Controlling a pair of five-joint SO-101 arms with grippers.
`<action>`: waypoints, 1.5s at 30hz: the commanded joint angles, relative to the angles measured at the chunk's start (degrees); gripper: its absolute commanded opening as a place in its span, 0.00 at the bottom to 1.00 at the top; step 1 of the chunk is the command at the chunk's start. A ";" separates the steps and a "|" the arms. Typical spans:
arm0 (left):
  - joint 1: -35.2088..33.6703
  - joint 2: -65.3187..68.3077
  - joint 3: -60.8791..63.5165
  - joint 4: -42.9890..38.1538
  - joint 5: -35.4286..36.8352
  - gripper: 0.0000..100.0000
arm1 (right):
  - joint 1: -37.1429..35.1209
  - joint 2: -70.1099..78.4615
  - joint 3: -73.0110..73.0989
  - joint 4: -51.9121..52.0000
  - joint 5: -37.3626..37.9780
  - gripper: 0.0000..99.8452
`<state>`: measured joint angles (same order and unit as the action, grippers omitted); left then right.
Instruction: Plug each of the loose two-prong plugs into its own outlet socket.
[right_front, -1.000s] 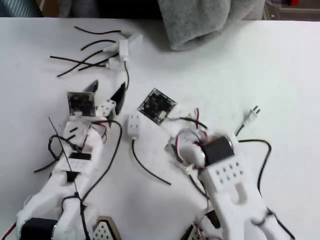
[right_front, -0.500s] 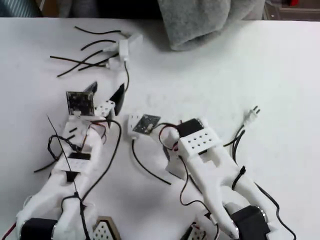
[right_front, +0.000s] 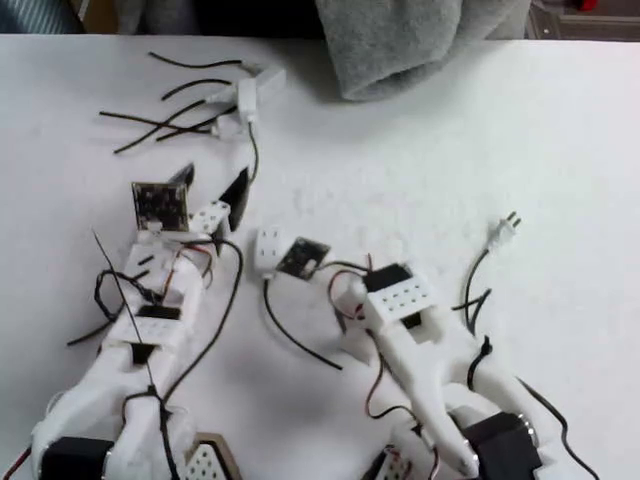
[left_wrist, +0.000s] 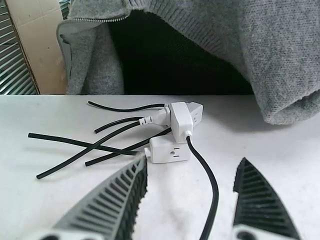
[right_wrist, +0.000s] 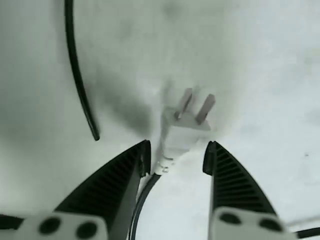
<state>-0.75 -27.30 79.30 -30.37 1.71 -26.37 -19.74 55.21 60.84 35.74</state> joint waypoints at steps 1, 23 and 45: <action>-0.13 0.13 -1.67 0.09 0.62 0.27 | 3.56 0.84 0.97 -3.65 0.62 0.18; 0.04 0.13 -1.67 0.09 0.62 0.27 | 3.74 13.76 -13.10 3.38 -3.43 0.09; 0.04 0.13 -1.67 0.09 0.62 0.27 | 9.19 13.85 -15.74 -2.68 -3.96 0.10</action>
<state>-0.75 -27.30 79.30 -30.37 1.71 -19.08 -5.93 41.49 59.87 31.08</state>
